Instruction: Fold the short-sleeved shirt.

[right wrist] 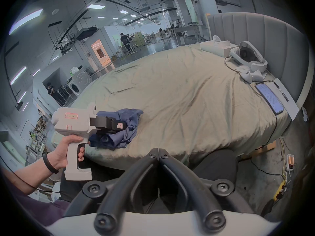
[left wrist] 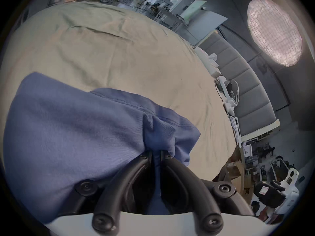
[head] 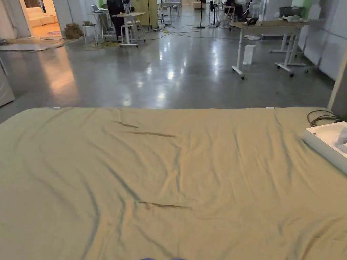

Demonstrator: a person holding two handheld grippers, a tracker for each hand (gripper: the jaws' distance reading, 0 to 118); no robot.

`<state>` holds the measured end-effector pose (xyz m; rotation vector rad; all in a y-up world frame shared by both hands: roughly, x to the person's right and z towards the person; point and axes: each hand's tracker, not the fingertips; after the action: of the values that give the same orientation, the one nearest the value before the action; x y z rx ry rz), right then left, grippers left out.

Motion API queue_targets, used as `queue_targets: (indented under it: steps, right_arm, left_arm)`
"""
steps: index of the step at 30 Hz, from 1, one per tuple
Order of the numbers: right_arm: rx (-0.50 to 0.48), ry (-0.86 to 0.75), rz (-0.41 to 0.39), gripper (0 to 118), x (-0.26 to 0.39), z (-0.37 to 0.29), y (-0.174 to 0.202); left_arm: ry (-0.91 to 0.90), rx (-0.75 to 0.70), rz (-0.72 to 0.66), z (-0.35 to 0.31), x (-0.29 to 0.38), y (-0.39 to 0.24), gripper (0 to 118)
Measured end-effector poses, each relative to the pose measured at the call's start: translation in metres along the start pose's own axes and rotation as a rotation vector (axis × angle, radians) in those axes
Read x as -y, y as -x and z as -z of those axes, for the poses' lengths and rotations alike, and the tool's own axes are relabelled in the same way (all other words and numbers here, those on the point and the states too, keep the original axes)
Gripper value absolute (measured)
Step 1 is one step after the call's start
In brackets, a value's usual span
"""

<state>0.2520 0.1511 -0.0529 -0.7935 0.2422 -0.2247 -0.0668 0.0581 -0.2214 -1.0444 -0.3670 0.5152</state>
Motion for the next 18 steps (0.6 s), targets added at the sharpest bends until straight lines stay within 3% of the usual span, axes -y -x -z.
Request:
queue_targets:
  steps: [5, 7, 11, 14, 18]
  right_arm:
    - [-0.067, 0.034, -0.013, 0, -0.007, 0.019, 0.019]
    - [-0.108, 0.045, -0.033, 0, -0.014, 0.032, 0.028]
    - [-0.222, 0.086, -0.021, 0, -0.035, 0.076, 0.047]
    - [-0.352, 0.119, -0.004, 0, -0.054, 0.120, 0.063]
    - [-0.353, 0.190, 0.007, 0, -0.071, 0.180, 0.080]
  left_arm:
    - [-0.049, 0.131, -0.127, -0.038, -0.001, 0.016, 11]
    - [-0.110, 0.169, -0.098, -0.070, 0.002, 0.022, 11]
    - [-0.200, 0.130, -0.033, -0.129, 0.012, 0.035, 11]
    - [-0.263, 0.138, -0.080, -0.160, 0.021, 0.053, 11]
    - [-0.283, 0.129, -0.141, -0.170, 0.028, 0.080, 11]
